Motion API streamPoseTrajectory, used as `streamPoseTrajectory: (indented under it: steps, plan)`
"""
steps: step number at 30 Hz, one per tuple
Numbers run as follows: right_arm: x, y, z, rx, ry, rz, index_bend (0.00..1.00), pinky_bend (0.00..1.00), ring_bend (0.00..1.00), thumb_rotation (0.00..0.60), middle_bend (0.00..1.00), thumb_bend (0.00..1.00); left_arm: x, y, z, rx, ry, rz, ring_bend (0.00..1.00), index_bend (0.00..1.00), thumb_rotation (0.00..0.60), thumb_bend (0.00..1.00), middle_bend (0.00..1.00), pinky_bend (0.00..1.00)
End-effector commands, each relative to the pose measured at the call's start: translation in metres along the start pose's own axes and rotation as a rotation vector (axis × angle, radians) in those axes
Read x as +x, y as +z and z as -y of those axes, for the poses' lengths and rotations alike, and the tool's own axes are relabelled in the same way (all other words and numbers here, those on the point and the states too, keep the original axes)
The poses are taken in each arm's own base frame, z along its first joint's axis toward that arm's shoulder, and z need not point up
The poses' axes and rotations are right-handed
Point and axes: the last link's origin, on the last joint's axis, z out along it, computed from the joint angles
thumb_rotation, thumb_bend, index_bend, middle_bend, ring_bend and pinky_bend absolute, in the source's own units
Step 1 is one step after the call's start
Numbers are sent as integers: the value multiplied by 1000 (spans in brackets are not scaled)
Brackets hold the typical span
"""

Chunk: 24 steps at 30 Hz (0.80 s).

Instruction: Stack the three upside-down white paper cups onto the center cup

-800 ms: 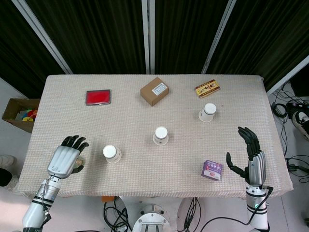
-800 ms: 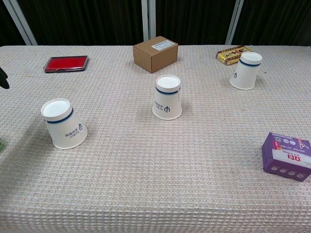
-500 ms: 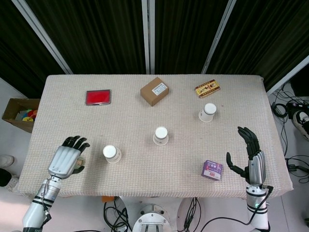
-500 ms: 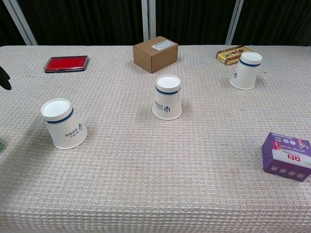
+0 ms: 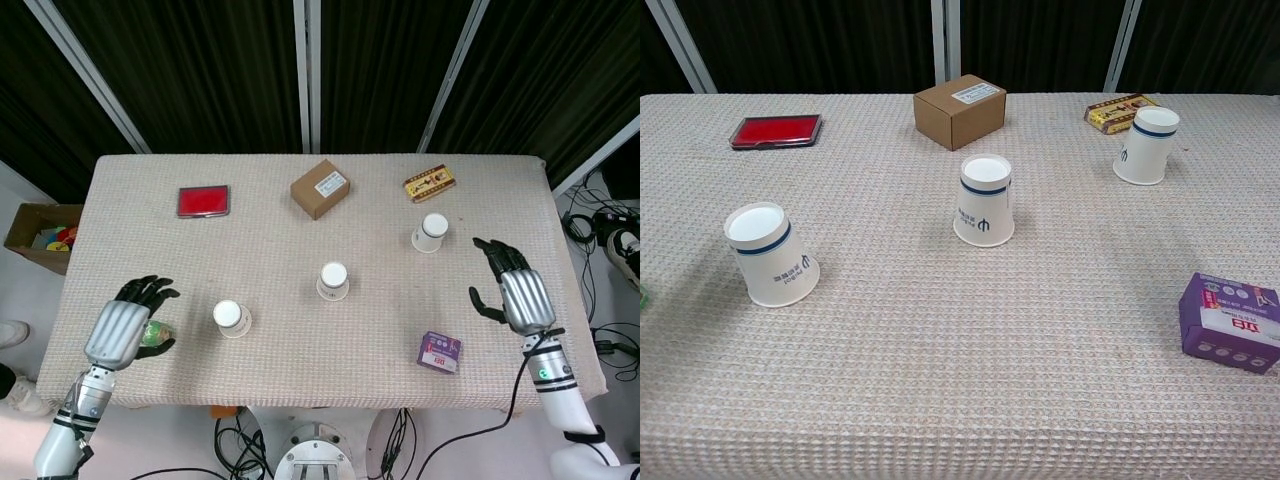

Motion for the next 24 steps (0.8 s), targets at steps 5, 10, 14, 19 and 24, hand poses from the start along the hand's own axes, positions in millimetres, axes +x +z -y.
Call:
streamPoseTrajectory:
  steps: [5,10,14,19,24]
  plan:
    - [12,85,-1,-105,-187,146,94,132,67,600,148,209,8,-15,19,66,-8,-25,144,276,600,128,184,179]
    - [-2,110,1,-111,-286,172,94,100,43,600,126,154,14,-19,26,86,-39,-65,143,275,600,102,169,179]
    - [-11,124,2,-120,-323,202,94,98,42,600,126,187,15,-22,28,90,-28,-56,143,275,600,100,167,179]
    - [-30,136,3,-120,-333,251,91,93,43,600,145,216,19,-23,32,116,-40,-57,143,274,600,101,154,180]
    - [-44,147,6,-108,-340,267,166,94,50,600,208,303,22,-26,35,123,-31,-65,137,272,600,100,125,180]
